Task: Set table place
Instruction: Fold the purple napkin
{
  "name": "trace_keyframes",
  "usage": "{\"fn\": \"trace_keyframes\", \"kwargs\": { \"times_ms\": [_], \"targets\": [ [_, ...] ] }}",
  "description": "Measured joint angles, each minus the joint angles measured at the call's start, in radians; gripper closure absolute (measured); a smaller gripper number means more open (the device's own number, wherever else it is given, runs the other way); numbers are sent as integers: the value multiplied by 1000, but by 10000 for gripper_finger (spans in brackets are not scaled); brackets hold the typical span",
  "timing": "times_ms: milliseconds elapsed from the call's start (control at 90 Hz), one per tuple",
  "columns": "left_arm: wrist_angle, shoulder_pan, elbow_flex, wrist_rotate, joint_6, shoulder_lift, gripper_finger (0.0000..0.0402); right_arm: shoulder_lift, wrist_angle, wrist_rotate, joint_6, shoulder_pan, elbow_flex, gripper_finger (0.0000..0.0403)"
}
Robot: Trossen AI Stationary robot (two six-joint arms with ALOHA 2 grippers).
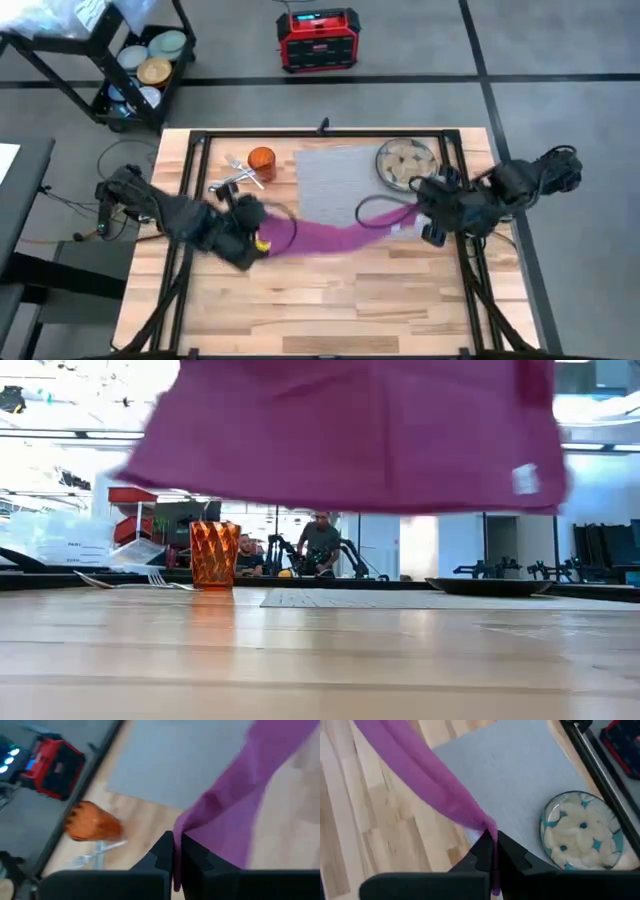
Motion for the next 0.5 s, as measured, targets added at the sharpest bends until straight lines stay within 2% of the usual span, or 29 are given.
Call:
{"fn": "trace_keyframes", "kwargs": {
  "times_ms": [133,256,500],
  "targets": [
    [6,-32,11,38,-29,10,401,0,23,-15,43,73,0,403],
    [5,-80,41,31,-46,35,401,6,8,5,68,127,0,403],
    [2,28,42,-9,79,36,401,-12,-36,9,2,6,0,403]
  ]
}}
